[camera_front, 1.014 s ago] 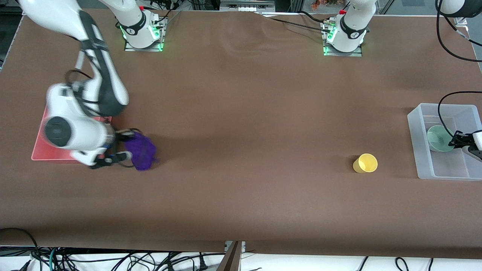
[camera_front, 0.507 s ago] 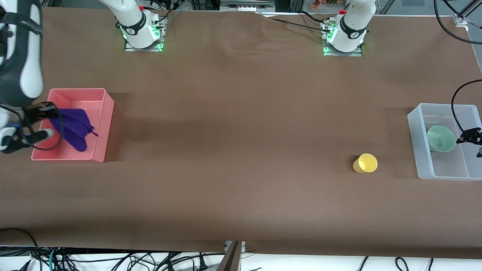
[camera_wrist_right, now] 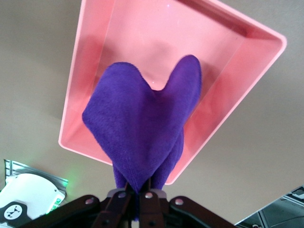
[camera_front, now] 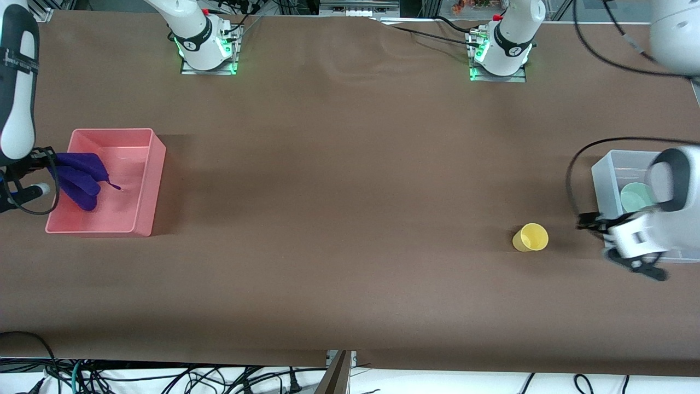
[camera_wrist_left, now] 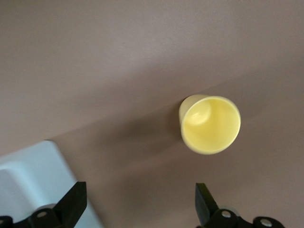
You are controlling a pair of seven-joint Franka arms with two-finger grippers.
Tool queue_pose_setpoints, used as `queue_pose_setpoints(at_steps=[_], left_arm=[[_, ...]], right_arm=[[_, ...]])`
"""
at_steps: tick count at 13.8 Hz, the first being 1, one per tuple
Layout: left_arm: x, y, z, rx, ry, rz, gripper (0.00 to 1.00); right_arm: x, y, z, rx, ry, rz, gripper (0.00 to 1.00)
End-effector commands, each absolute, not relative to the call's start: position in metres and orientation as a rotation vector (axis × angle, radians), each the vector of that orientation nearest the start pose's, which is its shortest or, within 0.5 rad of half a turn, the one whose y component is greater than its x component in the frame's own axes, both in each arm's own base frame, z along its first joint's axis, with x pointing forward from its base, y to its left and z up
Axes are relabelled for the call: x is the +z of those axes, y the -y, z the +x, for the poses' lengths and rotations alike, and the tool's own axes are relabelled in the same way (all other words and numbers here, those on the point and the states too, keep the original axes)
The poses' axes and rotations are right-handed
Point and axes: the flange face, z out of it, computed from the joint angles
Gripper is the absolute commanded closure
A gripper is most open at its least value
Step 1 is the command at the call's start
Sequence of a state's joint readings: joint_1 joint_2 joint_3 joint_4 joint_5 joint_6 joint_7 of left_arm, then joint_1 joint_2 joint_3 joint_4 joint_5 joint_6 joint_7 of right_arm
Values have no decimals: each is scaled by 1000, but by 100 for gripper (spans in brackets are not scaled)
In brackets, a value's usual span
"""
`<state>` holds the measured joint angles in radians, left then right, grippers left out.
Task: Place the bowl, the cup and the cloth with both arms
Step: 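Grasp the yellow cup with the left gripper while the right gripper withdraws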
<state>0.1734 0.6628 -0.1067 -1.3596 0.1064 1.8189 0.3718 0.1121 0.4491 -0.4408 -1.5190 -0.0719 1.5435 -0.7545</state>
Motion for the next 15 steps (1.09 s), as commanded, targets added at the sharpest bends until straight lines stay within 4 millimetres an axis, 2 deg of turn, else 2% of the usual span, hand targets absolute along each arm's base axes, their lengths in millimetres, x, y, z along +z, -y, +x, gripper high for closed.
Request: queue_pose_setpoints(at_steps=[1,3,4,5,6,8,9,11,12,13,14,15], left_arm=[[268,-61,706,325,-346,-3152,1],[240,-54,702,315,-270,-3179,11],[226,-51,699,311,-236,-3217,22],[216,-49,699,292,-226,-3230,38],[209,-49,700,290,-225,-3231,56],[206,-46,699,300,-240,-3227,100],[208,-44,699,303,-241,-3228,100],[215,-44,701,296,-243,-3225,100],[219,-43,701,303,-249,-3223,100],[233,-41,700,327,-261,-3214,100],[251,-42,699,354,-269,-3210,100],[276,-42,698,379,-284,-3203,100]], right_arm=[[411,172,605,691,669,-3015,0],[435,159,613,603,628,-3044,0],[450,144,616,564,533,-3059,0],[464,129,616,572,426,-3060,0],[489,106,617,547,381,-3050,0],[535,57,612,512,345,-3066,0],[553,48,604,492,275,-3081,0],[589,36,592,386,300,-3092,0],[617,36,584,296,299,-3102,0],[645,32,575,172,312,-3106,0],[656,27,575,73,324,-3115,0],[654,26,578,42,329,-3118,0]])
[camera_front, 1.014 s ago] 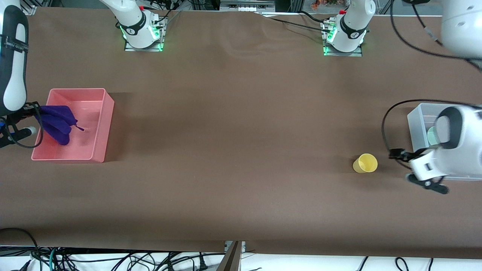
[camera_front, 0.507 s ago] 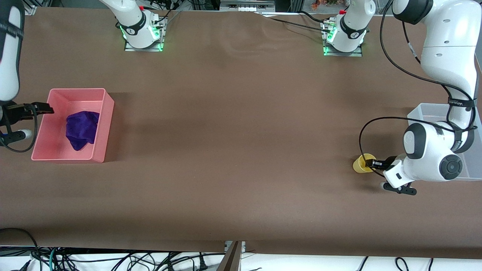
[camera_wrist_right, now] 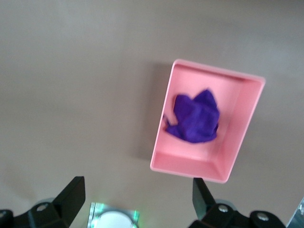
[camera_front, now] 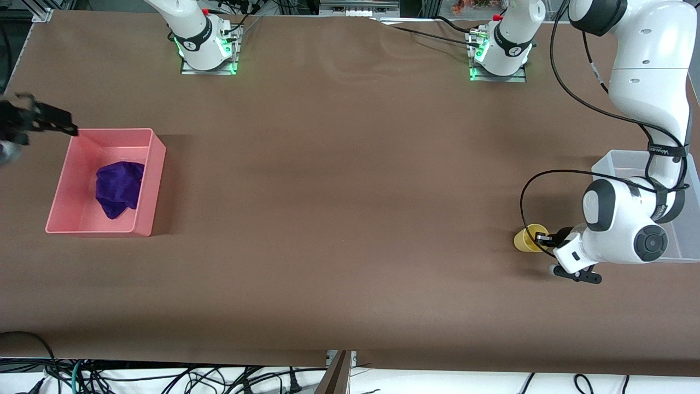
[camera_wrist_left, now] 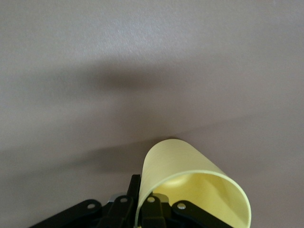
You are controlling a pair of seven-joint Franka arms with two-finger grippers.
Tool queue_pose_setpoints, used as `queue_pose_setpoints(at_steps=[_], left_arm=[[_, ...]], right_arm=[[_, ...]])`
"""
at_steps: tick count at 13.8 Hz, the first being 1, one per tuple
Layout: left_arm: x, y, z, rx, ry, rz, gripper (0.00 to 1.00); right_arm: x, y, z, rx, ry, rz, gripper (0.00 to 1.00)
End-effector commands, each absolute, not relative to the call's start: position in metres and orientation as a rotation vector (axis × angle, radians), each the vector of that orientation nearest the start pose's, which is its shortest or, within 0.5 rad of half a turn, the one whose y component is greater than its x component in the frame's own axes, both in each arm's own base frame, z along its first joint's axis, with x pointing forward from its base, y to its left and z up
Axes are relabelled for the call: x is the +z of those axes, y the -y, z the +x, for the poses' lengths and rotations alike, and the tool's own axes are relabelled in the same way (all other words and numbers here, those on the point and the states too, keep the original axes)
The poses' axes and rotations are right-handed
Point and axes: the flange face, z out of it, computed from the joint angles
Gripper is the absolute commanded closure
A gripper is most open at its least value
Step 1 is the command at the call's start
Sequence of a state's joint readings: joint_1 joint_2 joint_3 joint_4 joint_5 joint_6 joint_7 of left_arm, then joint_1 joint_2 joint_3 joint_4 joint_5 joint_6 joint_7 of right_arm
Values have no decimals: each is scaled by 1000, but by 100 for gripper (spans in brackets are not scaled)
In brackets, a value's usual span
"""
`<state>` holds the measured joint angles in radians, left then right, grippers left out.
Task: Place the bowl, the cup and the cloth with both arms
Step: 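Grasp the yellow cup with the left gripper while the right gripper withdraws, then place the yellow cup into the green bowl with the left gripper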
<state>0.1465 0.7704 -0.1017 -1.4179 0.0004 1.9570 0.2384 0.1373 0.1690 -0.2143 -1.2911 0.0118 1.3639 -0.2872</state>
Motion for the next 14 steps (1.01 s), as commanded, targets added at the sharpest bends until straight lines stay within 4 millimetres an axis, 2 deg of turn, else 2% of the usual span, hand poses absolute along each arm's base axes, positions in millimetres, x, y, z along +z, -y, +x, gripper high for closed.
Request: queue_pose_setpoints(at_steps=[1,3,4,5,6,7,8,10,12,14], left_arm=[[299,-48,696,413,-291,-3179,100],[354,-72,693,421,-425,-3049,100],[367,-90,689,430,-523,-3006,100],[375,-122,684,432,-582,-2980,100],[374,-157,676,456,-634,-2956,100],[372,-186,669,488,-688,-2910,100],[365,-213,660,529,-710,-2888,100],[337,-259,635,565,-727,-2908,100],[306,-298,612,528,-777,-2923,100],[279,-322,596,435,-836,-2919,100]], right_arm=[[654,28,575,57,332,-3122,0],[640,31,565,102,340,-3112,0],[639,30,565,110,345,-3112,0],[638,23,564,122,358,-3116,0],[639,12,563,132,394,-3138,0],[641,4,562,132,403,-3148,0],[641,2,561,132,332,-3155,0],[640,3,561,154,227,-3161,0],[634,3,567,165,232,-3165,0],[633,4,570,155,230,-3167,0]])
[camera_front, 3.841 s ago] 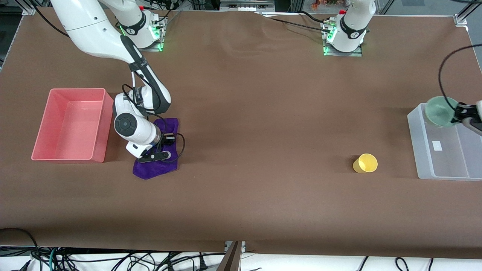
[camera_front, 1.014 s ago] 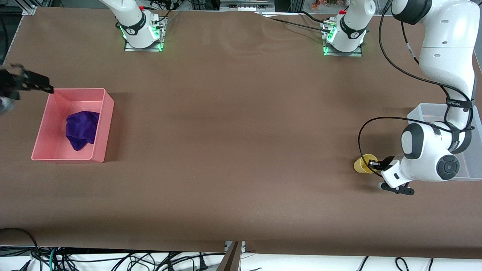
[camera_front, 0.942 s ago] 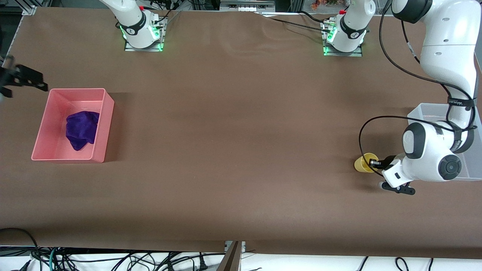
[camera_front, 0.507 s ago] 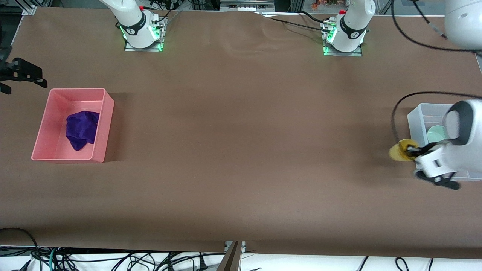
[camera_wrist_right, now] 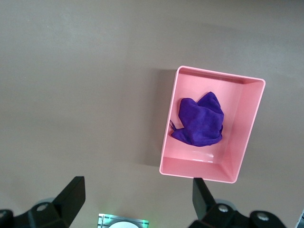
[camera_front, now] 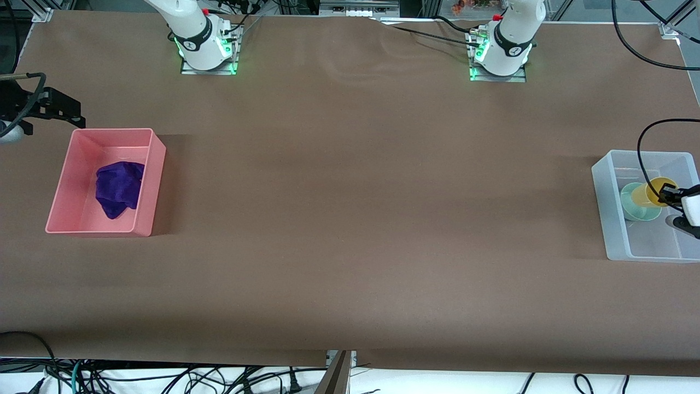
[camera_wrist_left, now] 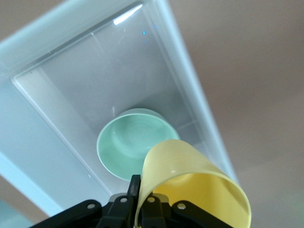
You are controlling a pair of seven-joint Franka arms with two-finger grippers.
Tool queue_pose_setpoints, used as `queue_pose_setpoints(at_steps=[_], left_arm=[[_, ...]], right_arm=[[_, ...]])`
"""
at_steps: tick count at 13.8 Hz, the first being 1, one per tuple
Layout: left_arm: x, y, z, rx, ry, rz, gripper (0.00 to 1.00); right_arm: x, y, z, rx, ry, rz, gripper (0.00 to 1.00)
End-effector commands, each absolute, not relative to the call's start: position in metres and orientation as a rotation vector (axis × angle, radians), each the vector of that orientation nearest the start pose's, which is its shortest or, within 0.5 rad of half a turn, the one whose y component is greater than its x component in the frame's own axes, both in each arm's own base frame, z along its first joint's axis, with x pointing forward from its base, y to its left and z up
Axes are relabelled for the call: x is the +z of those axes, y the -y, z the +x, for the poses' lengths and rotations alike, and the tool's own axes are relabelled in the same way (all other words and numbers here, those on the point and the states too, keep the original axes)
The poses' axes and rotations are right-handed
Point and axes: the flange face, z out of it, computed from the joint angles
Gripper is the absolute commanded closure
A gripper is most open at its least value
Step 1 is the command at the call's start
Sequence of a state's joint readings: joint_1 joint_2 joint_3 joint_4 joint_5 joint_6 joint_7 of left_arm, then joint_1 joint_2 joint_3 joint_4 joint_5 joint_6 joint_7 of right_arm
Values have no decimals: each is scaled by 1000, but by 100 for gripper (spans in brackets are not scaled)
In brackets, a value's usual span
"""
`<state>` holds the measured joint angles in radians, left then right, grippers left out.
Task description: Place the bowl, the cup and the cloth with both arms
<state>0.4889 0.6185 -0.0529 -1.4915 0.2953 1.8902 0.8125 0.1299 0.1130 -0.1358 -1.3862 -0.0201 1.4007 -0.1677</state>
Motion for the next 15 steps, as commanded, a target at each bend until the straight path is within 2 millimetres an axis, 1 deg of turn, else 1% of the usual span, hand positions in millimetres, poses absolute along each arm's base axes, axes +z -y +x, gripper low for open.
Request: queue_pose_setpoints(at_steps=[1,2,3,4,5,6,7,8,9,10,11,13,15], left_arm=[[270,-336,587,403,-855,-2921,100],[264,-341,583,383,-880,-2914,100],[262,-342,582,380,-898,-2912,74],[262,-348,579,379,-885,-2919,1],[268,-348,579,374,-884,-2920,0],[278,-344,583,366,-892,-2912,0],[294,-332,589,351,-912,-2908,0],[318,-313,596,336,-933,-2902,0],[343,-288,604,330,-964,-2895,0],[368,-258,611,323,-972,-2898,0],[390,-227,616,317,-935,-2918,0],[422,-166,622,344,-820,-2968,0],[449,-108,629,375,-699,-3004,0]], right_arm=[[630,3,573,160,228,-3168,0],[630,5,576,158,226,-3169,0],[630,5,577,155,224,-3169,0],[631,4,577,153,224,-3169,0],[632,2,577,150,231,-3169,0],[632,2,577,150,231,-3167,0],[630,2,578,155,231,-3167,0],[631,2,578,155,231,-3167,0],[631,2,578,152,231,-3167,0],[630,1,578,155,234,-3167,0],[630,1,578,155,234,-3167,0],[629,0,579,157,236,-3167,0],[628,0,579,160,236,-3167,0]])
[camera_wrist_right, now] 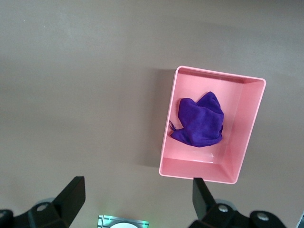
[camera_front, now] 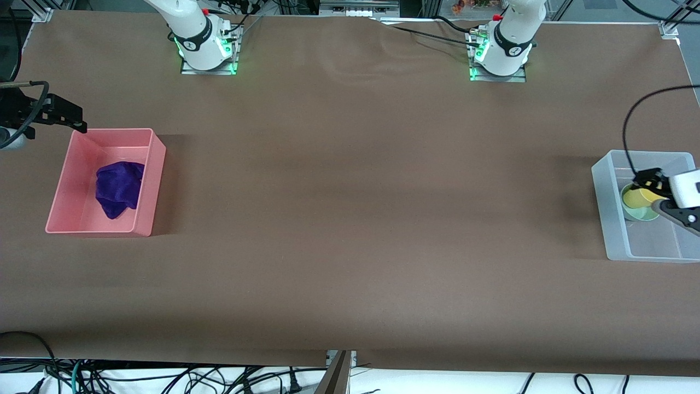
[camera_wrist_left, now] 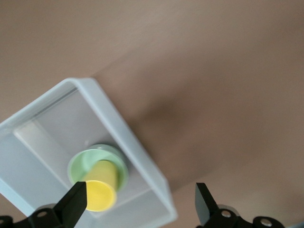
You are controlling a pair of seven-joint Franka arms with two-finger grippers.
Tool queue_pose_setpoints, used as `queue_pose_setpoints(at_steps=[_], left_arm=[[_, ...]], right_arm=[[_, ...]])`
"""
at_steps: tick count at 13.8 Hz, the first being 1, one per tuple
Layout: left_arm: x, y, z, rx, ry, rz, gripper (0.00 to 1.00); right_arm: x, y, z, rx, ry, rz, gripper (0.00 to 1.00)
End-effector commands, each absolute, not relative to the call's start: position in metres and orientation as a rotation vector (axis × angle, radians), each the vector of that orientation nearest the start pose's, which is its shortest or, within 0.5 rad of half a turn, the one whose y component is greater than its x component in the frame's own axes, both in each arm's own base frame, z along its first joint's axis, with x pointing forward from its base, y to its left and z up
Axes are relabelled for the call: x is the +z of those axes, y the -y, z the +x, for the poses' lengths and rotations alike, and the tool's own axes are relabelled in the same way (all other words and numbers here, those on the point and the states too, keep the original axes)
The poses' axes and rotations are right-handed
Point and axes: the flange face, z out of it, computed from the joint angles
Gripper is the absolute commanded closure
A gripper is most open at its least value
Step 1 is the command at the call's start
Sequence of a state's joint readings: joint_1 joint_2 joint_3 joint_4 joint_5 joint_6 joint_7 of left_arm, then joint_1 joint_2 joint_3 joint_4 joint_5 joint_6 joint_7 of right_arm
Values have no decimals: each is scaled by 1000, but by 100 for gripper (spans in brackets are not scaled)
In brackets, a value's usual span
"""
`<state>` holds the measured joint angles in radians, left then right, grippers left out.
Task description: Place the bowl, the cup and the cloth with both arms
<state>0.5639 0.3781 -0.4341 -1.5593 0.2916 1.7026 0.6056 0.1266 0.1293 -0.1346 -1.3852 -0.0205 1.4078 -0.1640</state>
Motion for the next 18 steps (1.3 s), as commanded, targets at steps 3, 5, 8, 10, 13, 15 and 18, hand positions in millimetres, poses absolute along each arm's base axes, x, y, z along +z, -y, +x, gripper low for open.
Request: queue_pose_setpoints(at_steps=[3,5,8,10,13,15,18], left_arm=[[490,-32,628,381,-569,-3034,0],[521,8,618,322,-593,-3008,0],[546,33,592,319,-523,-3052,0],[551,23,579,290,-434,-3161,0],[553,29,548,44,-370,-3126,0],[548,34,534,41,-177,-3131,0],[548,29,535,39,-138,-3149,0]], right_arm=[[628,0,579,160,234,-3167,0],[627,0,579,162,234,-3167,0],[627,0,579,162,236,-3167,0],[628,1,579,160,234,-3169,0],[628,1,579,160,234,-3169,0],[628,2,579,162,229,-3167,0],[627,5,579,164,222,-3166,0]])
